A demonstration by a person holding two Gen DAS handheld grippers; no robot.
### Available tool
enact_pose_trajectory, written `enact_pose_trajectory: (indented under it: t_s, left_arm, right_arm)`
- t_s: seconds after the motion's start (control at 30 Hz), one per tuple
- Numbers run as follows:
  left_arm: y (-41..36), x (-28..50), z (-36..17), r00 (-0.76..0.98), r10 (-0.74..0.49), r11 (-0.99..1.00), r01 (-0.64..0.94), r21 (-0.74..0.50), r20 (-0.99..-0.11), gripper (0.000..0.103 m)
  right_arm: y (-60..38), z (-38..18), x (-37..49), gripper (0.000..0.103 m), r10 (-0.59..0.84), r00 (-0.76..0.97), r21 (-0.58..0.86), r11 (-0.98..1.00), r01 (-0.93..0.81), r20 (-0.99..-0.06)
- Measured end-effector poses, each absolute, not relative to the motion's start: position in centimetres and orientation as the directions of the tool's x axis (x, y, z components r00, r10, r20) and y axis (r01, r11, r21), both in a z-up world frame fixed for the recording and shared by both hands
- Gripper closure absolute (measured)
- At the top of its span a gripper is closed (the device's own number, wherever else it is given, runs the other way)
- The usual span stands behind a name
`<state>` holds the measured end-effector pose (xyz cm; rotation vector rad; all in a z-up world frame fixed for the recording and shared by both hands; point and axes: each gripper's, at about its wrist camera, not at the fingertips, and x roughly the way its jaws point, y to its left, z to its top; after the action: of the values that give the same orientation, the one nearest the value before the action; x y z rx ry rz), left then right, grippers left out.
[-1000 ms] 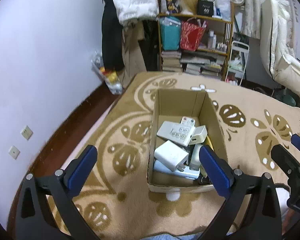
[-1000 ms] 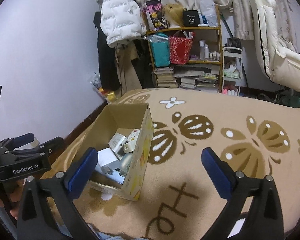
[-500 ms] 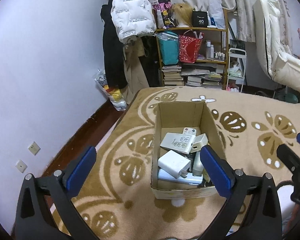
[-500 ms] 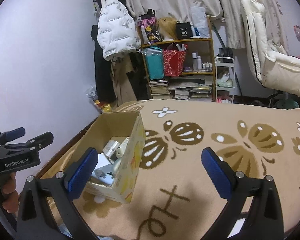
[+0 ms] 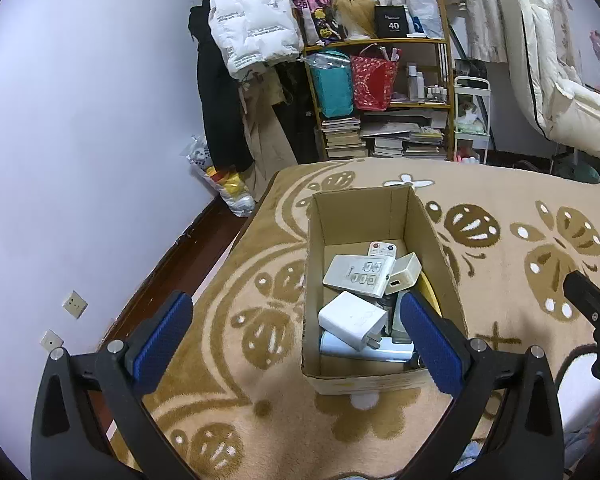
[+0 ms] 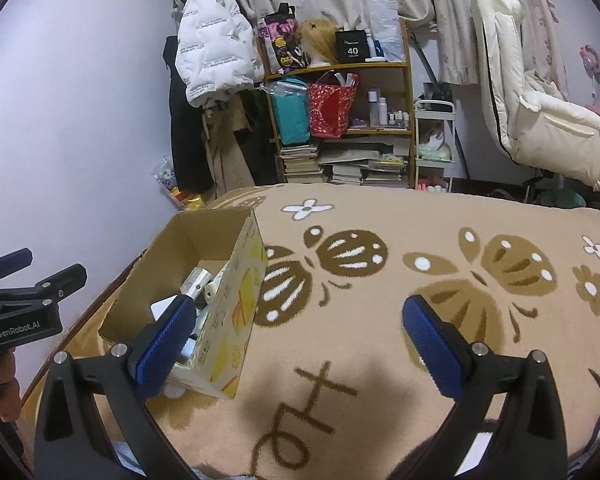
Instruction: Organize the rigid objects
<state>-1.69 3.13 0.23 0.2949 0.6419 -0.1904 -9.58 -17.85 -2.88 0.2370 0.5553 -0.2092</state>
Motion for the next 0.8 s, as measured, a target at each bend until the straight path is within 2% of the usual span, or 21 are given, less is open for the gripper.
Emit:
enact_pose_trajectory:
  t_s: [0.8]
  left_arm:
    - [3.1,-2.2,0.4,0.800,-0.071,0.937,0.259,0.235,-0.596,0.001]
  right_arm:
    - [-16.8,-2.9,-9.1,0.000,-0.127,0.829,0.169,0.951,0.257,-0.545]
